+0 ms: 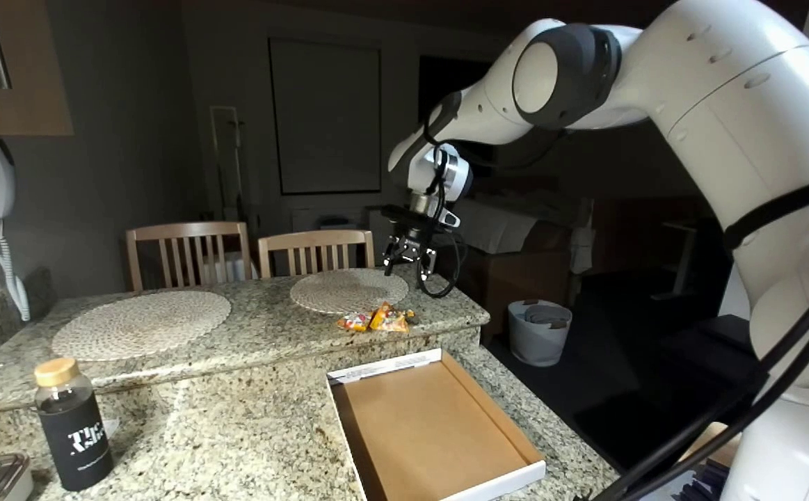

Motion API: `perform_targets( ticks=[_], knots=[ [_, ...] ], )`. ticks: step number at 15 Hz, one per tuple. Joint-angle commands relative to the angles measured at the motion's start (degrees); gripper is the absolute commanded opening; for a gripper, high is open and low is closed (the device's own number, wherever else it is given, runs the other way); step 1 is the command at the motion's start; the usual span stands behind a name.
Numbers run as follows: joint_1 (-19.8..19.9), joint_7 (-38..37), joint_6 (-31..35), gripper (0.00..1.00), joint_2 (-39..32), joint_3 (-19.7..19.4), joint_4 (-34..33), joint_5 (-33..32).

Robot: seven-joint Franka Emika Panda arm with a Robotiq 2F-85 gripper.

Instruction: Place the two sachets on the box.

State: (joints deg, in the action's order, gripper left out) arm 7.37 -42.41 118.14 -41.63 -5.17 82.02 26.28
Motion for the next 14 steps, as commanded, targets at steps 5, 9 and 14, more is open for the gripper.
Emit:
perform_targets(
  ticks=[5, 9, 14],
  knots=[
    [5.72, -6.36, -20.59, 1.00, -14.11, 1.52, -18.97, 1.62],
    [8.01, -10.30, -27.16, 1.00, -19.23, 2.69, -25.98, 3.82],
    [10.15, -13.22, -27.20, 1.00, -25.05, 4.77, -33.55, 6.01]
  ],
)
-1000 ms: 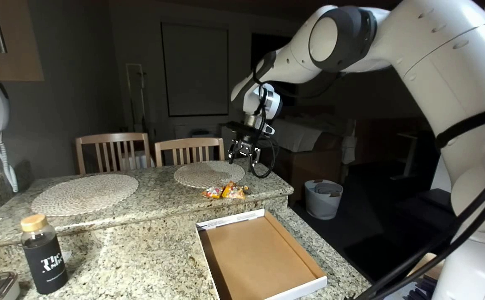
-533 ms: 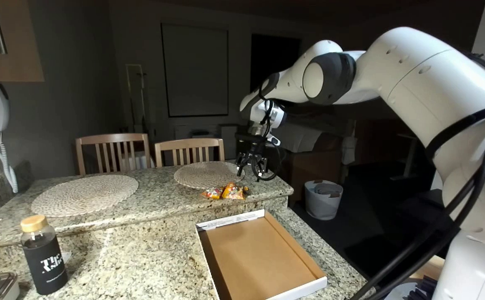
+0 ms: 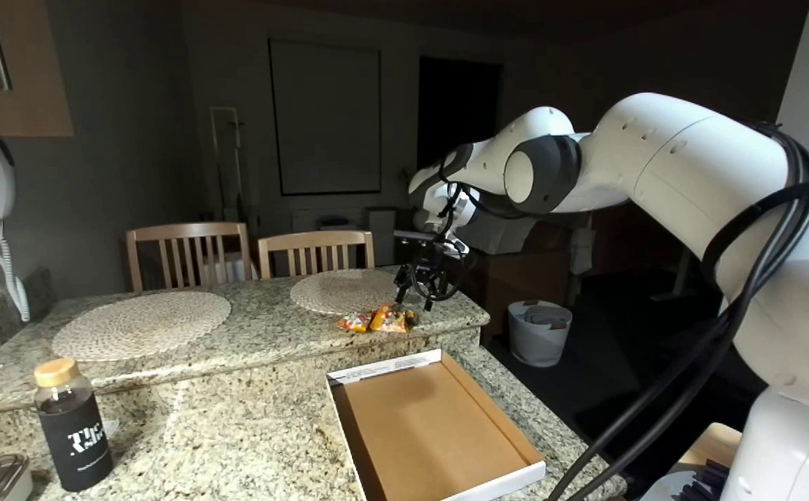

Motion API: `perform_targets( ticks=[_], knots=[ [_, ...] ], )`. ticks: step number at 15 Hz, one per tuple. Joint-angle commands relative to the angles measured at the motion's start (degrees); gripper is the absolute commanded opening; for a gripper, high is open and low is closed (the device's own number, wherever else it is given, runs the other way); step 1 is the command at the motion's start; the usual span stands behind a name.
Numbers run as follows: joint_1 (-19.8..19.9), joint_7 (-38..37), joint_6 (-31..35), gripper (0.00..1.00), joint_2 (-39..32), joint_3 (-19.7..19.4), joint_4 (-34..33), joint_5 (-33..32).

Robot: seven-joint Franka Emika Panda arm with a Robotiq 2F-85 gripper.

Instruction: Place the two sachets on the box.

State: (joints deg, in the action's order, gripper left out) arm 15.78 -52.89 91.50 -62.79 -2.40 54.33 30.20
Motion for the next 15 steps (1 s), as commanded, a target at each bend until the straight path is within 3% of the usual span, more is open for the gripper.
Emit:
perform_targets(
  ticks=[1, 9, 15],
  knots=[
    [1.96, -2.74, 0.52, 1.00, -4.75, 2.59, -6.96, 2.47],
    [-1.16, -8.11, 10.99, 1.00, -9.67, 0.68, -13.34, 1.58],
    [-3.15, -13.63, 12.59, 1.00, -12.04, -2.82, -15.83, 0.00]
  ],
)
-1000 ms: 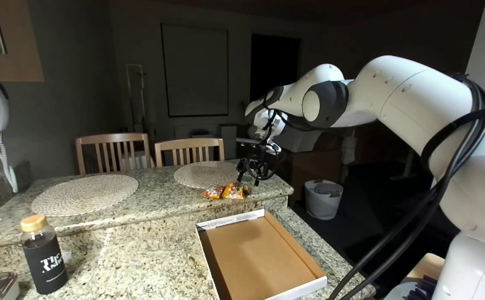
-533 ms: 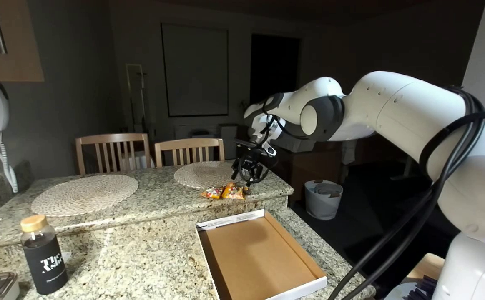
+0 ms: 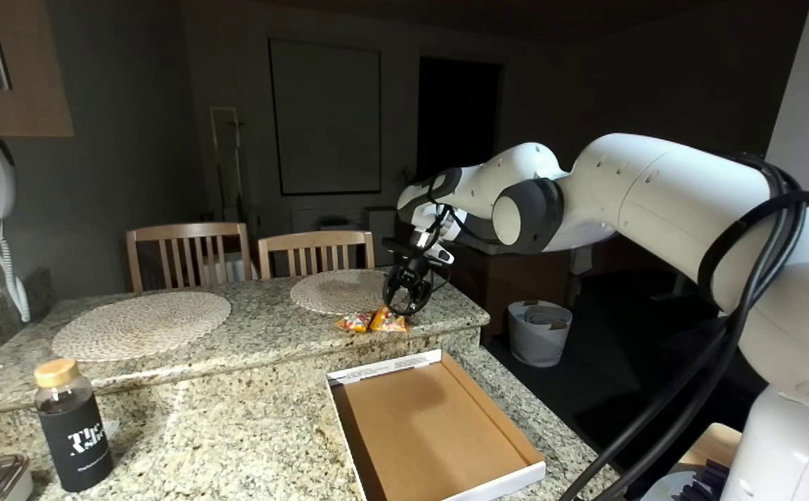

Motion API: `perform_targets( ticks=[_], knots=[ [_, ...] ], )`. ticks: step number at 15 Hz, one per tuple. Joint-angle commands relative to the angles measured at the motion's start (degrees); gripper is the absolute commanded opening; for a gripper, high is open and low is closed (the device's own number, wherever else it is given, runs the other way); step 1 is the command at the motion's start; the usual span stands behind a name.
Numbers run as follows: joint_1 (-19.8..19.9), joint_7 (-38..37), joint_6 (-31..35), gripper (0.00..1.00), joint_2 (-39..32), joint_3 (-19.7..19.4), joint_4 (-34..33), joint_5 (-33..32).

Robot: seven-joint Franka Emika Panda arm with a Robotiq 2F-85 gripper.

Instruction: Place the two sachets on the box.

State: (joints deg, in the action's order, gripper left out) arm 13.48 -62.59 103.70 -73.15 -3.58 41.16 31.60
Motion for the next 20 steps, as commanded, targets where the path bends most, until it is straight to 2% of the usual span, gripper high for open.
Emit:
perform_targets(
  ticks=[1, 2, 8, 12, 16, 19, 20],
  knots=[
    [-1.11, -4.68, 0.34, 0.75, -2.03, -2.23, -3.06, -1.58],
    [-1.36, -5.11, 0.54, 0.73, -2.21, -2.66, -3.22, -1.69],
    [-2.03, -5.58, 1.44, 0.32, -2.10, -4.59, -3.79, -1.10],
    [-1.93, -5.46, 1.88, 0.08, -1.50, -5.69, -4.07, -0.90],
    [-1.40, -3.37, -0.47, 0.01, -1.68, -4.89, -4.61, -0.20],
    [-1.29, -3.00, -1.52, 0.06, -2.01, -4.45, -4.81, -0.15],
    [-1.16, -3.17, -1.33, 0.29, -2.01, -4.29, -4.81, 0.04]
  ],
)
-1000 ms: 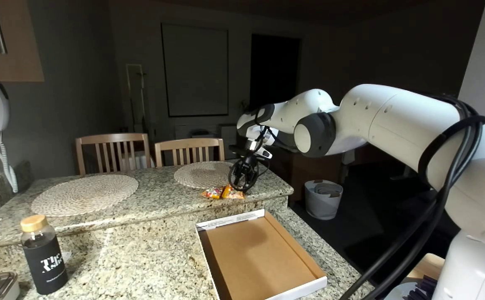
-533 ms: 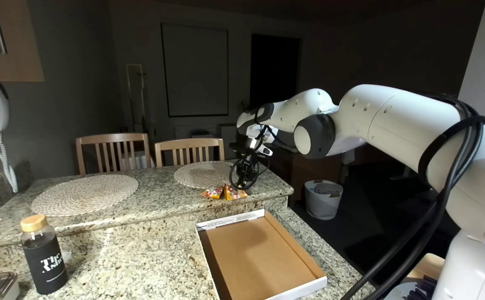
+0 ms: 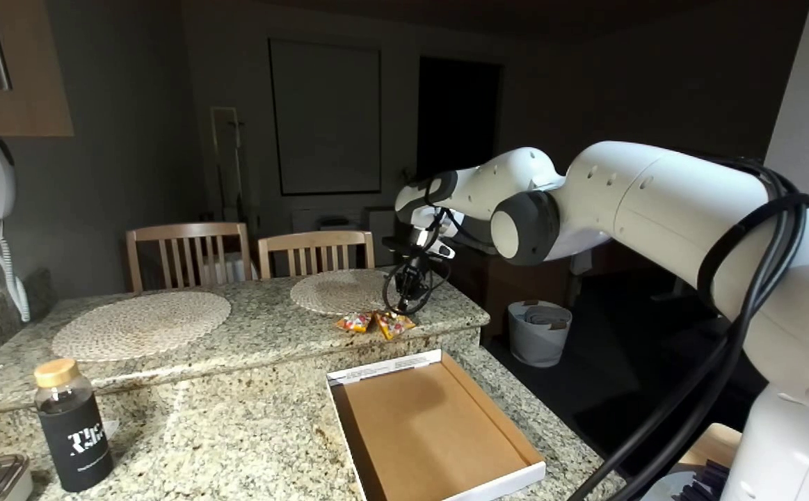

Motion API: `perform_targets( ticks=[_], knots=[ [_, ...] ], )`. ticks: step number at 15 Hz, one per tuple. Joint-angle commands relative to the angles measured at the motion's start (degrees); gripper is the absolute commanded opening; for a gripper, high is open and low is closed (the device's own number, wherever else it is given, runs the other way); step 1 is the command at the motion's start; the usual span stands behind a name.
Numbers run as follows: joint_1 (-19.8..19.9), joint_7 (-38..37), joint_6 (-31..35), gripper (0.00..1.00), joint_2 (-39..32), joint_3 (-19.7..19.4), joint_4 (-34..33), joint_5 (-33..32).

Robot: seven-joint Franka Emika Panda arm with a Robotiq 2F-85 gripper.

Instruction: Place the two sachets on the box.

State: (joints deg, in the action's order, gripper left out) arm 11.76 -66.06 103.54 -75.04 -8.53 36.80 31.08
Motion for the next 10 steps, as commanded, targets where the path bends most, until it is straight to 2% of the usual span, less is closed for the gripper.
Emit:
perform_targets(
  ticks=[1, 3, 10],
  knots=[
    [0.63, 0.17, -0.88, 0.31, -0.06, 0.72, -0.41, 0.65],
    [0.57, 0.35, -0.27, 0.36, 0.22, 0.57, -0.33, 0.52],
    [-0.06, 2.16, 0.83, 0.81, 0.50, 0.58, -1.28, 0.09]
  ],
)
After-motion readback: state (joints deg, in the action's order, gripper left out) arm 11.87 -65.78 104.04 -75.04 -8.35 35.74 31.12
